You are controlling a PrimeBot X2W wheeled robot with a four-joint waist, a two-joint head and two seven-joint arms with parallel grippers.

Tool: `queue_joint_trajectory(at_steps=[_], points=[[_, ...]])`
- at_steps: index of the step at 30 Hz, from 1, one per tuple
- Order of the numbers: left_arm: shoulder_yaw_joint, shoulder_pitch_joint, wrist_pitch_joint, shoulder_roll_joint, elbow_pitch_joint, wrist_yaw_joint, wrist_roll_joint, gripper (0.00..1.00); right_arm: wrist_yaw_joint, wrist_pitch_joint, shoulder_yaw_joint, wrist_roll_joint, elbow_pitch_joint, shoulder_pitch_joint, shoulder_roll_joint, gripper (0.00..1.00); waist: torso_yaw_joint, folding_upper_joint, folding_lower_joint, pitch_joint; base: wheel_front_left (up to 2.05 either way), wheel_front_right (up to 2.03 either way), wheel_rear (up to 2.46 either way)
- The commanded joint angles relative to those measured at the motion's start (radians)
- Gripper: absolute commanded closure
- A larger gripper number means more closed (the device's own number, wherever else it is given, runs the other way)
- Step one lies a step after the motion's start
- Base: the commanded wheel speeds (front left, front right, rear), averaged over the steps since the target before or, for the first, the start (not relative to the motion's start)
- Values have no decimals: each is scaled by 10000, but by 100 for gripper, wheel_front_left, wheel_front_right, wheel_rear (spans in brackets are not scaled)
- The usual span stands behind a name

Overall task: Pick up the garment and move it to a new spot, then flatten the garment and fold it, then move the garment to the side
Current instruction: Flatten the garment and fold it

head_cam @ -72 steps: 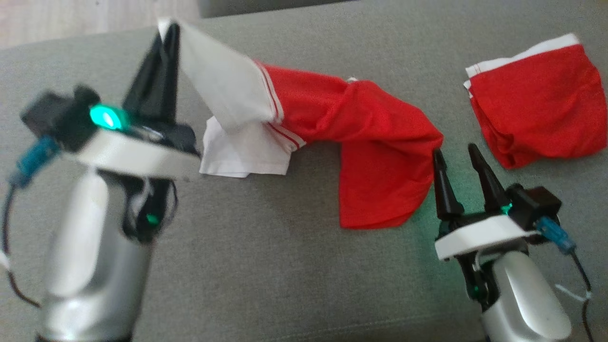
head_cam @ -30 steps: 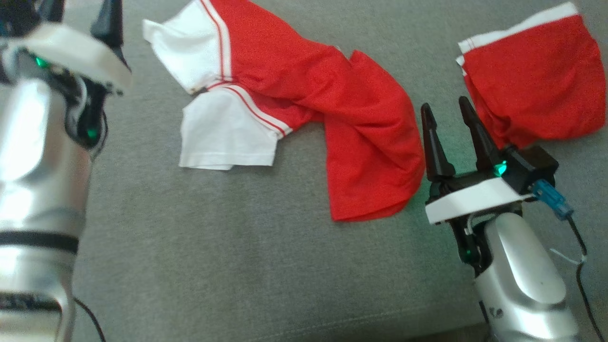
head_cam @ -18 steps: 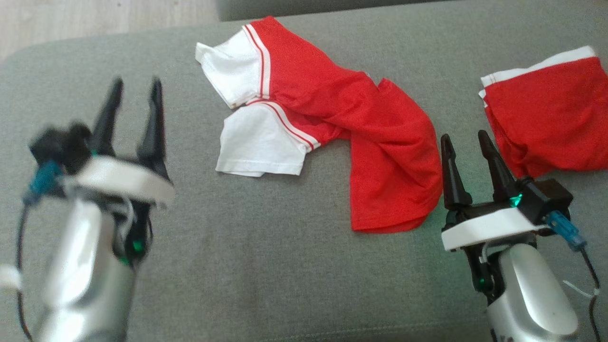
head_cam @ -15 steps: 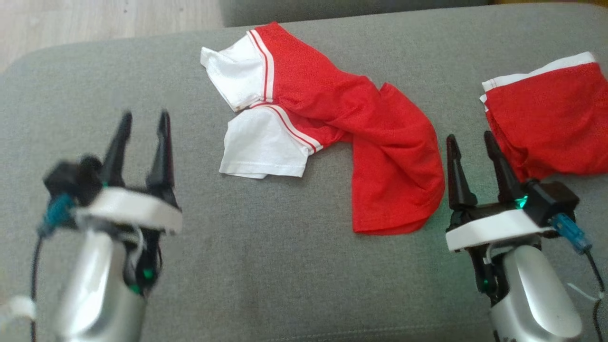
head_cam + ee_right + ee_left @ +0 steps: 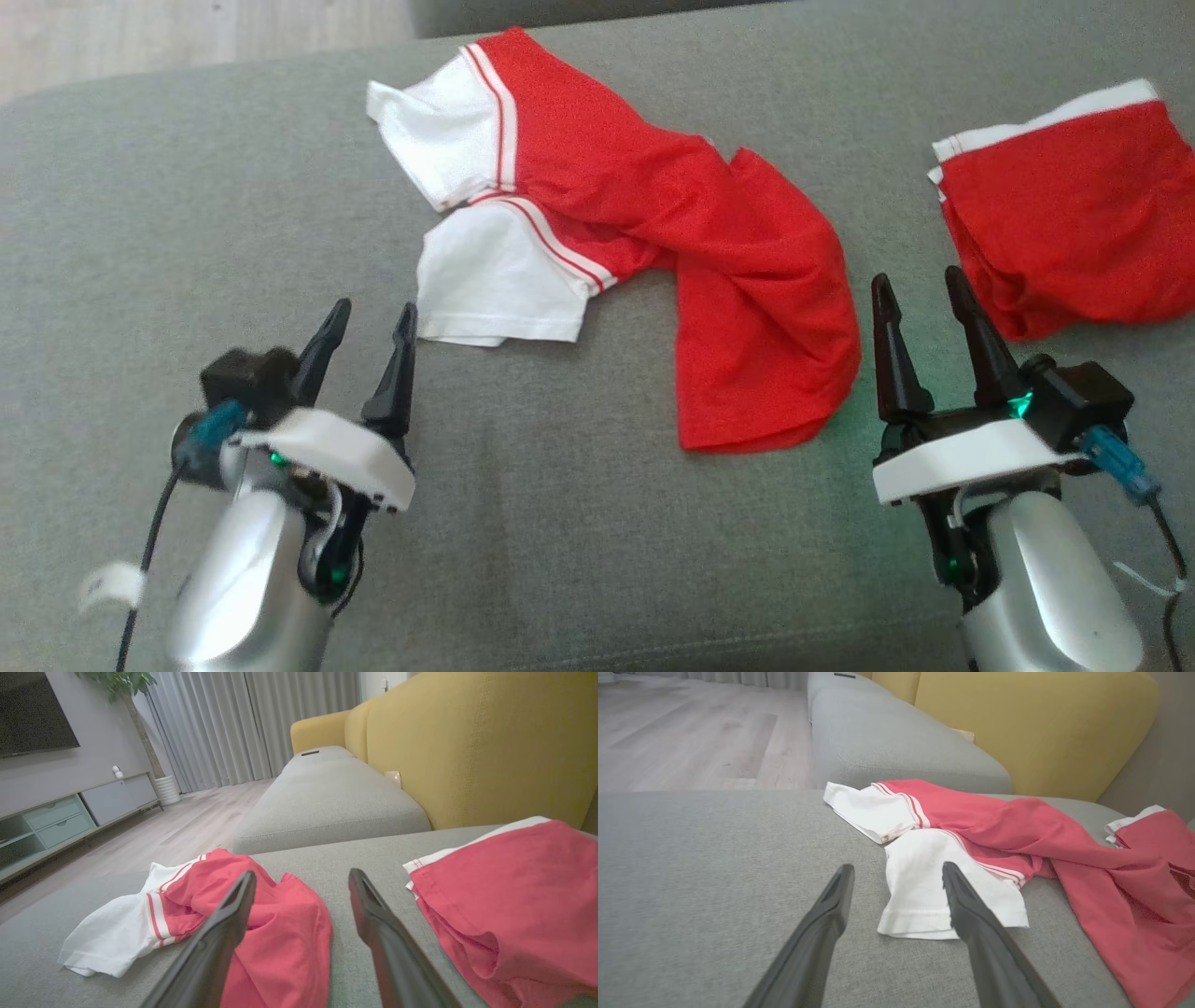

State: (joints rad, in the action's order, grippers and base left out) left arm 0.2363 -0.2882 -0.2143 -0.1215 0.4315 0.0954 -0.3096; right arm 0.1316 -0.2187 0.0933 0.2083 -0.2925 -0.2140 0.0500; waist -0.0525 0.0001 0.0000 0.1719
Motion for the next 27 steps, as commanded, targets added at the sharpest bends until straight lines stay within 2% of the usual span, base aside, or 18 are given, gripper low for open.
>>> queue_joint_trajectory(at_steps=[1,11,21,22,23,27], points=[[-265,-699,79,-206,-106,48,-25,0,-9,6,247,-13,383,-242,3,0,-146,-1,0,154,0,0,0],[92,-1848,848,-411,2148,169,-106,0,-9,-12,359,-5,380,-363,3,0,-688,-1,0,661,0,0,0],[260,-2467,621,-415,3428,232,-288,0,-9,-60,298,-28,333,-419,3,0,-887,-1,0,885,0,0,0],[291,-2512,580,-387,3495,253,-359,30,-9,-60,281,-36,322,-418,3,0,-883,-1,0,894,0,0,0],[329,-2555,523,-371,3550,272,-419,99,-9,-60,265,-43,310,-415,3,0,-877,-1,0,900,0,0,0],[453,-2683,189,-344,3659,314,-606,100,-9,-61,222,-75,257,-388,3,0,-812,-1,0,866,0,0,0]])
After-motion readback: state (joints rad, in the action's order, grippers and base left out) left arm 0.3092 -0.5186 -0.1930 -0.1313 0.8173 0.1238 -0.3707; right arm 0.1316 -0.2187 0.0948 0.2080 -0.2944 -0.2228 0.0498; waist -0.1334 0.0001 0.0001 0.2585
